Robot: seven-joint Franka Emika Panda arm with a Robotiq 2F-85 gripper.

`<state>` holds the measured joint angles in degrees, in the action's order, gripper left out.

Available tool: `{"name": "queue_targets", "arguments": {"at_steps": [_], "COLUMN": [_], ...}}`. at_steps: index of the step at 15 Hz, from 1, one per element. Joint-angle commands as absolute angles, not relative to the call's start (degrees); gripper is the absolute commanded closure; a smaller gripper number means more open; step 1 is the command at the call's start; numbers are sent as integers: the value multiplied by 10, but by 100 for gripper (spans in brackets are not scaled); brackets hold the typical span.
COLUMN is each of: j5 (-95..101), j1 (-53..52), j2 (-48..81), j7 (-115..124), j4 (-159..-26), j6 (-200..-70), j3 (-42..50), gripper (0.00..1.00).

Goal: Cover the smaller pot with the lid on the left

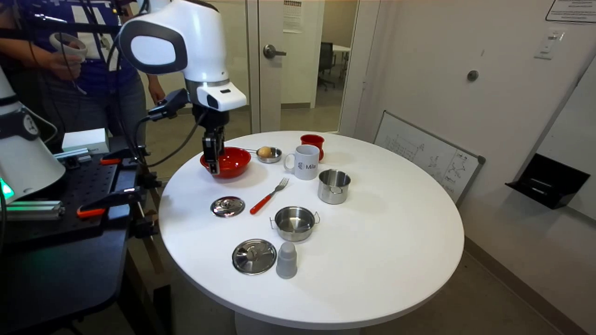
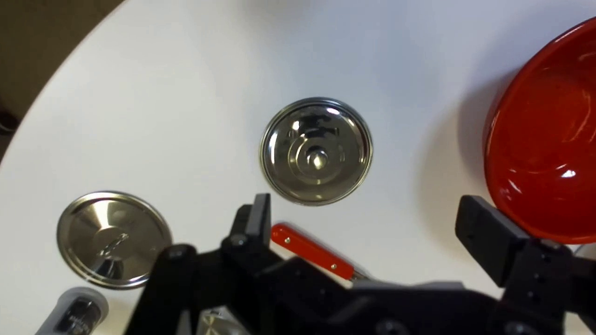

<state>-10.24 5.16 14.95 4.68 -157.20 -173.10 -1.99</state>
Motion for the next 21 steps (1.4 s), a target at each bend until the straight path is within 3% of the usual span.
{"name": "queue_targets", "arguments": {"at_steps": [1,12,21], "j5": [-139,-119,-116], "j1": [92,108,138], "j2": [245,358,380], "j7": [32,44,43], "j4": [-1518,-1452,-1432], "j6": [-1760,-1747,-1742], "j3": [-79,-62,-42], "gripper": [0,0,0]}}
